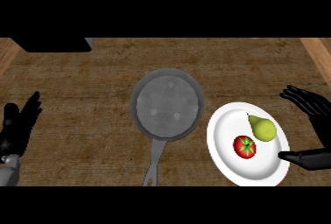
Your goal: Pick the tomato from the plate and place it in the pan
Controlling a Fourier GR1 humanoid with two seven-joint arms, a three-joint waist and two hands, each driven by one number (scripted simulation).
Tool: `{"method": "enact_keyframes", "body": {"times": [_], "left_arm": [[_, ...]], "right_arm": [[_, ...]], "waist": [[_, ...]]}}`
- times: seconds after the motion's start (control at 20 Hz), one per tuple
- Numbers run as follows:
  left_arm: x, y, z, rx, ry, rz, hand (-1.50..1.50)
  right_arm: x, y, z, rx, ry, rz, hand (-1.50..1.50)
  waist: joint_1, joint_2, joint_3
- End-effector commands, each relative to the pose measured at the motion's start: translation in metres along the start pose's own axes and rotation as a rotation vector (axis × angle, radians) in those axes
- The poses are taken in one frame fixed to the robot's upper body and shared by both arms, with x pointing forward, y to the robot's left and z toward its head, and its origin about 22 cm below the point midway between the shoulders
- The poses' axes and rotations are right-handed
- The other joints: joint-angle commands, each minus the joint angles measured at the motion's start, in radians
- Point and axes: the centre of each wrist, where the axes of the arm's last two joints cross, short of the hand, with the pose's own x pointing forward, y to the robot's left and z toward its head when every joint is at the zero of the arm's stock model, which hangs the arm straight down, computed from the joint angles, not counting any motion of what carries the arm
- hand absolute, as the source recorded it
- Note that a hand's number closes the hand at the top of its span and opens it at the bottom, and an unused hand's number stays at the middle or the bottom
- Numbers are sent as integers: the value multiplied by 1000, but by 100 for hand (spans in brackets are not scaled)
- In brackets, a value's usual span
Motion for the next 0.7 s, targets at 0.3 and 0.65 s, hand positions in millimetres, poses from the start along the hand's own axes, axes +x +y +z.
{"method": "enact_keyframes", "body": {"times": [0.3, 0.65], "left_arm": [[-3, -11, 1, -8, 18, -11, 0], [3, -8, 3, -26, 3, -10, 0]], "right_arm": [[97, -25, -35, 332, 194, 569, -150], [116, 26, -55, 506, 361, 847, -150]], "waist": [[5, -3, -5], [35, 1, -3]]}}
